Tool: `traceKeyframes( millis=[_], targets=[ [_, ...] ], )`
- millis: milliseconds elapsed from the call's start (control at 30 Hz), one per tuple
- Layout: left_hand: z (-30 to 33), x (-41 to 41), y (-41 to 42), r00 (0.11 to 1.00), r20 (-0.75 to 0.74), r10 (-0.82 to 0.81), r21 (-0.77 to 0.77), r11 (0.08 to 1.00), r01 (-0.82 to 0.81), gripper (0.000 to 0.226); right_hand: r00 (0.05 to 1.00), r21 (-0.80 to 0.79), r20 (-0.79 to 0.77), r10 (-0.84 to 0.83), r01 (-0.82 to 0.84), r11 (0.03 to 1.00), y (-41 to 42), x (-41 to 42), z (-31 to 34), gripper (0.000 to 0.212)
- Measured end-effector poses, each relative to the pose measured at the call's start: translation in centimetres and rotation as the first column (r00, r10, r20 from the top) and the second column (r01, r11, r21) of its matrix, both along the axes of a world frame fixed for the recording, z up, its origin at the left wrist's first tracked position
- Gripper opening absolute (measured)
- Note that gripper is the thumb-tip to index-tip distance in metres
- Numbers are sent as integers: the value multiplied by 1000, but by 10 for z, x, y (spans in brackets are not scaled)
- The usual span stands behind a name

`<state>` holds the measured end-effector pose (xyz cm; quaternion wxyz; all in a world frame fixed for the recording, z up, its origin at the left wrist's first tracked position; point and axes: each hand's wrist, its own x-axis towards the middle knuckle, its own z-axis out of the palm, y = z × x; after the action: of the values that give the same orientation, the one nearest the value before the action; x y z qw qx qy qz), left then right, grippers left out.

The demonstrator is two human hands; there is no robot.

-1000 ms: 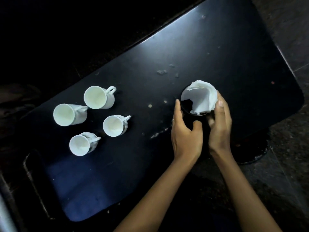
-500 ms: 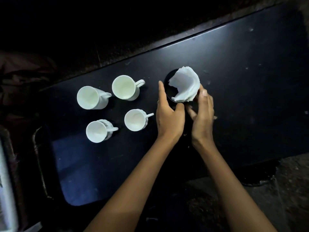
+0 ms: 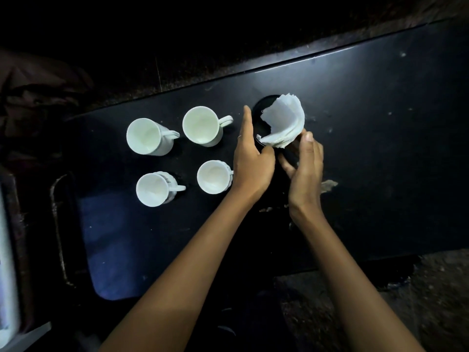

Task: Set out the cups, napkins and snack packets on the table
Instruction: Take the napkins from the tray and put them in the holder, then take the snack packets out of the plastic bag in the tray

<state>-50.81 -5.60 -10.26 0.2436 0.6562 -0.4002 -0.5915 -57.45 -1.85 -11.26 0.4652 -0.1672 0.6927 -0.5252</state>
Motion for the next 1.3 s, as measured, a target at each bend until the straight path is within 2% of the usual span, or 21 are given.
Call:
traceKeyframes(
  millis=[167,300,500,733,833,967,1100,1300],
  targets=[
    [-1,3,0,999,-1,-36,0,999,36,85,1000,18,-12,3,-3,1000,0,0,0,33],
    [4,4,8,993,82,-87,-52,994,91,87,999,70,-38,-6,9,997,4,1,1,54],
    [9,14,40,980,189,-57,-171,981,90,77,988,143,-152,-16,38,989,23,7,0,38],
    [14,50,87,968,248,-27,-244,966,89,61,916,180,-366,162,-100,978,59,38,10,39],
    [18,73,101,960,280,-24,-262,960,101,58,848,195,-446,286,-220,956,70,60,16,41],
    [22,113,115,939,344,-22,-302,944,133,57,680,208,-582,445,-405,890,78,98,26,46],
    [27,162,125,916,399,26,-328,937,116,57,552,220,-633,542,-543,810,82,142,37,48],
    [42,252,153,877,455,156,-313,950,-7,57,380,242,-657,651,-712,660,90,223,55,50]
  ],
)
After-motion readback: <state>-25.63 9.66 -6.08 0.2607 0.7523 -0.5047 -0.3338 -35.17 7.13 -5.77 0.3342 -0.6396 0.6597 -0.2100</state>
